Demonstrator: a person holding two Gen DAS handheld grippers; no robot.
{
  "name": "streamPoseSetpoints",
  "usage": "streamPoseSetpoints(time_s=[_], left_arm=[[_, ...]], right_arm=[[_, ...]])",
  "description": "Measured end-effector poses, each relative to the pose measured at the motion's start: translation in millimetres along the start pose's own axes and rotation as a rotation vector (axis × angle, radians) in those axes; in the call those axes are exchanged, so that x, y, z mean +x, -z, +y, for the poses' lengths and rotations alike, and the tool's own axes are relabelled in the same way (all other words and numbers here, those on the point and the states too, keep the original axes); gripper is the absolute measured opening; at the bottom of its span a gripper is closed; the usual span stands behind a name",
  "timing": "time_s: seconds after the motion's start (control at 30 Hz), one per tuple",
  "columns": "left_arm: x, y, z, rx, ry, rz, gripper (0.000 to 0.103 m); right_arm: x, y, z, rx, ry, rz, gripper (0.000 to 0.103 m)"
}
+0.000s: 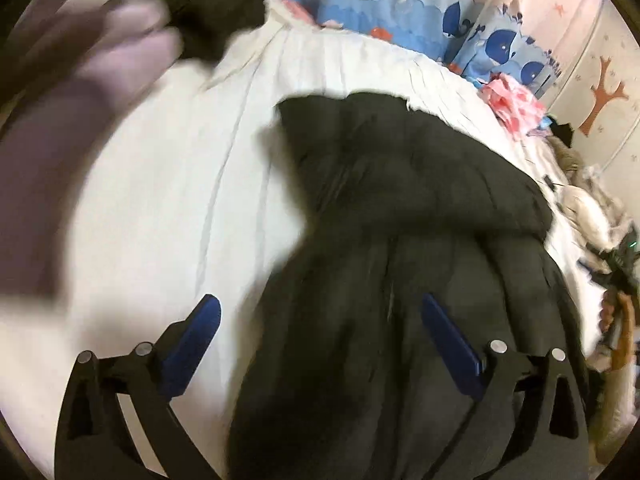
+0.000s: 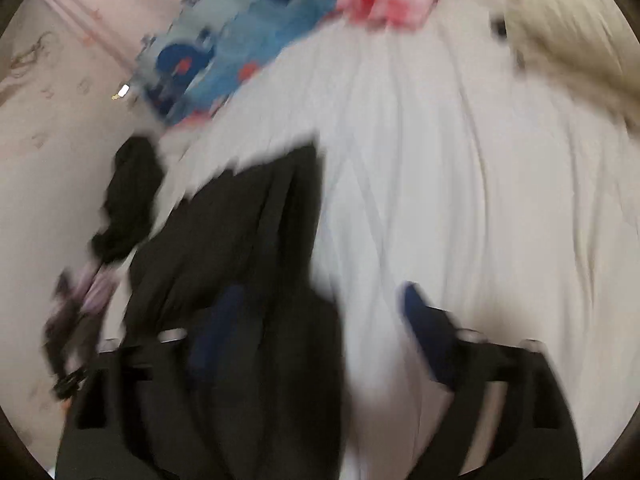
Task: Fold large clothes
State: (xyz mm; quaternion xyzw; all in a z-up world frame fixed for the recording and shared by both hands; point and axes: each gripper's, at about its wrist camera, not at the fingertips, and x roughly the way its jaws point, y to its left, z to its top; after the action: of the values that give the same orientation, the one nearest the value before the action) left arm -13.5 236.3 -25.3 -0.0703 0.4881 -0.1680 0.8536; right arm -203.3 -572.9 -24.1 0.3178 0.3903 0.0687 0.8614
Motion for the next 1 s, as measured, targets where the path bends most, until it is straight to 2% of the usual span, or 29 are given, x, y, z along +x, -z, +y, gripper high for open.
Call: streamPoseSetpoints(time_s=[0.07,0.17,0.23,0.37,0.4,0.43,0.47,0.5,0.53,0.57,0.6,0.63,0.67,0.7,0.77,0.83,0.93,1.0], left_arm=[[-13.8,41.6,25.8,-0.067,0.048,0.067,0.096],[-19.3,94.1,52.8,-0.172,0.129,0.167,0.096],[-18.7,117.6,55.9,-0.199,0.192,0.210,0.096],[-0.6,132.7,32.4,-0.174,0.269,0.315,0.096],[5.1,131.8,25.9,-0.157,0.255,0.350,0.096],[10.8,131.4,17.8,-0.123,0.194,0.395,0.096],[12.5,130.1,13.7,-0.112,0.159,0.406,0.096],[13.8,128.4,11.0,-0.115,0.143,0.413,0.095],[14.0,125.9,8.3,-0.127,0.129,0.398,0.094],[13.2,124.2,6.2,-0.135,0.113,0.380,0.086],[12.1,123.8,5.0,-0.137,0.108,0.368,0.069],[8.4,122.2,-0.5,-0.148,0.124,0.344,0.060],[6.4,122.3,-4.4,-0.150,0.133,0.332,0.042],[1.2,119.7,-10.8,-0.148,0.140,0.309,0.028],[-19.5,108.0,-25.8,-0.147,0.182,0.235,0.017],[-50.8,96.1,-41.8,-0.146,0.237,0.144,0.015],[-112.0,79.0,-64.3,-0.117,0.308,0.001,0.013],[-144.1,73.5,-78.7,-0.096,0.341,-0.061,0.013]], right_arm=[[-5.0,43.0,4.3,-0.029,-0.035,0.146,0.092],[-4.8,101.3,11.7,-0.047,-0.095,0.309,0.093],[-4.0,134.7,18.5,-0.077,-0.052,0.373,0.093],[5.7,161.4,30.3,-0.138,0.003,0.414,0.093],[4.7,166.8,37.6,-0.185,0.005,0.405,0.084],[2.3,171.1,43.1,-0.214,-0.023,0.391,0.067],[-2.9,176.7,44.2,-0.205,-0.050,0.386,0.056],[-4.5,178.5,42.6,-0.176,-0.077,0.379,0.036],[-6.2,179.0,41.8,-0.160,-0.093,0.364,0.022],[-9.4,177.5,38.9,-0.135,-0.123,0.339,0.019],[-11.5,175.1,35.2,-0.090,-0.169,0.317,0.014],[-15.0,170.9,32.3,-0.049,-0.226,0.291,0.011],[-22.0,163.4,31.2,-0.008,-0.312,0.245,0.011],[-28.4,154.8,31.2,0.016,-0.362,0.209,0.010],[-46.6,130.6,37.1,0.046,-0.482,0.111,0.009],[-81.6,97.8,47.0,0.037,-0.579,-0.012,0.008],[-135.8,57.7,63.4,-0.003,-0.632,-0.127,0.008],[-162.1,46.1,77.7,-0.031,-0.650,-0.167,0.008]])
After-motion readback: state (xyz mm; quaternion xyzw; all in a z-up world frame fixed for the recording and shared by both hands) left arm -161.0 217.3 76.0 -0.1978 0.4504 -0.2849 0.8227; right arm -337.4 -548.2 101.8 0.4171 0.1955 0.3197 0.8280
